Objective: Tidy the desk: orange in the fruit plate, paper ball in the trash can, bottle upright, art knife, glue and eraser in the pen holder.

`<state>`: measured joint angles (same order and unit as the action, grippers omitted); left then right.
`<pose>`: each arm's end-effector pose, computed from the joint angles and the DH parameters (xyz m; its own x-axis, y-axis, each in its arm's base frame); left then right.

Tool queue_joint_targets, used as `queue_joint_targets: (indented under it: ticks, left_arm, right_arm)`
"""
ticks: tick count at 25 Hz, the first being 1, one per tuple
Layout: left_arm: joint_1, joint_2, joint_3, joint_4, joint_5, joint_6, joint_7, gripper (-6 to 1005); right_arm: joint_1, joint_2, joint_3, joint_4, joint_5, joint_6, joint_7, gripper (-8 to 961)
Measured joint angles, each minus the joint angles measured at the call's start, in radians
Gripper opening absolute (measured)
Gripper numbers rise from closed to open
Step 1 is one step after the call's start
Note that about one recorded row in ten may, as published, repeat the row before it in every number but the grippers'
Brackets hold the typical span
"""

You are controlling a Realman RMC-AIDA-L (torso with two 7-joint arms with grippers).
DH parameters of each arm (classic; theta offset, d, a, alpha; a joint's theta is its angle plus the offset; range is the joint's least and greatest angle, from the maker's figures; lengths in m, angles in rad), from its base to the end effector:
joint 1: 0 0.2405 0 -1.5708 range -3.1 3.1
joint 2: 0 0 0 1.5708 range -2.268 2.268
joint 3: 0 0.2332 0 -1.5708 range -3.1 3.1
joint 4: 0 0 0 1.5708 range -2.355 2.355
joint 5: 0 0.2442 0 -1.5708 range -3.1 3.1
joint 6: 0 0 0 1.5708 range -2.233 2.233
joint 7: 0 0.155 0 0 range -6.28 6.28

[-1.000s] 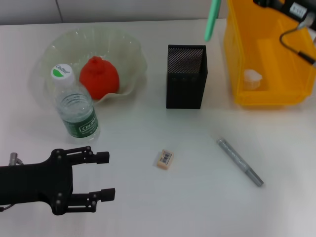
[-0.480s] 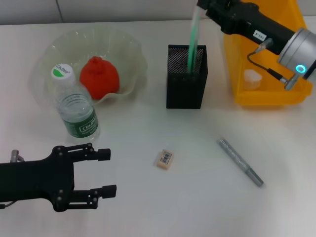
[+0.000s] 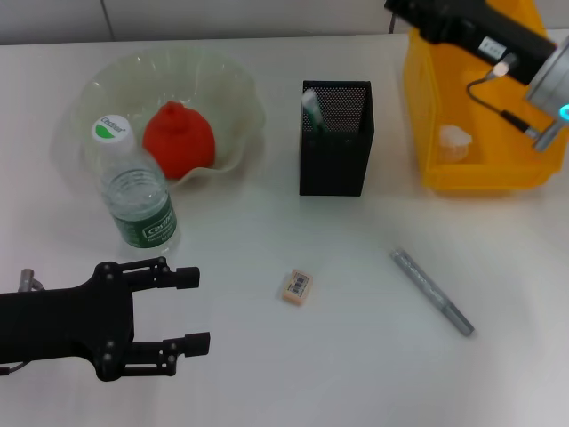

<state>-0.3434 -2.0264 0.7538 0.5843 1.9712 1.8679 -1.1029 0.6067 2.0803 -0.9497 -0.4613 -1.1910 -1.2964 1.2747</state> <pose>-0.2966 0.2564 0.0073 0.7961 0.2472 0.5524 0.2878 -0.9576 0.0136 0.2015 0.4131 0.0053 0.4490 -0.1789 -0.8754 -0.6343 -0.7538 -0.1713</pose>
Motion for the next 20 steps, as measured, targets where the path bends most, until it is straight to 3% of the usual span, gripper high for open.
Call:
queue_joint_targets:
  ticks: [3,8,10,11,14,16,20]
  left_arm:
    - [0.000,0.000,0.002,0.000,0.000,0.002,0.000,785]
    - [0.000,0.002,0.003,0.004,0.001,0.015,0.000,785]
    - [0.000,0.003,0.003,0.009,0.003,0.021,-0.001,785]
    - [0.000,0.003,0.003,0.011,0.004,0.026,-0.001,785]
    - [0.000,0.005,0.003,0.016,0.005,0.036,-0.013,785]
    - [0.000,0.005,0.003,0.019,0.005,0.037,-0.018,785]
    - [0.006,0.006,-0.002,0.033,0.006,0.047,-0.029,785]
  right_arm:
    - [-0.032,-0.002,-0.010,-0.176,-0.107,-0.033,0.163,477]
    - [-0.039,-0.005,-0.058,-0.528,-0.481,-0.178,0.484,483]
    - [-0.014,-0.006,-0.088,-0.653,-0.647,-0.276,0.605,688]
    - [0.001,-0.006,-0.104,-0.699,-0.710,-0.319,0.648,700]
    - [0.075,-0.002,-0.190,-0.829,-0.914,-0.488,0.803,735]
    - [0.093,-0.001,-0.223,-0.849,-0.951,-0.512,0.840,758]
    - [0.151,0.003,-0.405,-0.879,-1.083,-0.527,0.964,757]
